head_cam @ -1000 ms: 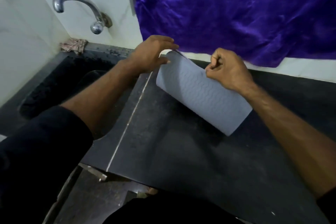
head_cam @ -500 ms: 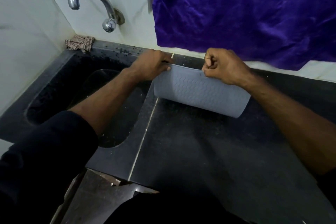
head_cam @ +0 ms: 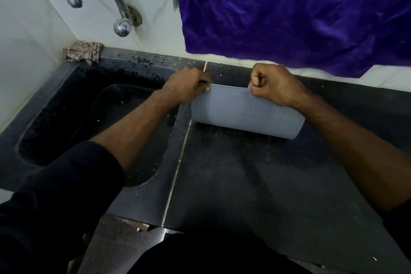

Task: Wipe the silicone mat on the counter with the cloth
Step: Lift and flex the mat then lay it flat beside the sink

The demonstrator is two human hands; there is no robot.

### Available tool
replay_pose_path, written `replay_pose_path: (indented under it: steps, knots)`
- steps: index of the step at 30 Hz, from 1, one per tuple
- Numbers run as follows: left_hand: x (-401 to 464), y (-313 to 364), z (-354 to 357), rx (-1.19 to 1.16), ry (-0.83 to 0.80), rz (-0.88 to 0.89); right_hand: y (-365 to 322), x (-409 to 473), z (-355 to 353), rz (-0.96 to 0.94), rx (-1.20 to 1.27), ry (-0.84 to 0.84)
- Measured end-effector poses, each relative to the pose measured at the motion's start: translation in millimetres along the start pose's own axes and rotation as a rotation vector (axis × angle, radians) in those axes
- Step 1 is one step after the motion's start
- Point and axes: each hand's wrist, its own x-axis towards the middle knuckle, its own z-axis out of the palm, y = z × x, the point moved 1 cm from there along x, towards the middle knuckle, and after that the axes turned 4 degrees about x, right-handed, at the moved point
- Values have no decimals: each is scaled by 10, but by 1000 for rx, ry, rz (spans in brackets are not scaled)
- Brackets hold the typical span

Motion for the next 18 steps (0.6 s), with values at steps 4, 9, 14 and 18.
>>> replay_pose_path:
  steps: [4,9,14,18]
  knots:
    - [-34,-4,32,-97,6,56,59,-97,109,38,-19,-40]
    - [-66,-107,98,-168,55,-14,266,-393,530,66,-94,-94]
    - [-86,-179,195,-156,24,-97,526,-760,1144,206,-82,-180]
    - [-155,-203,428,-108,-105,-131,724,-995,1469,331,-202,-121]
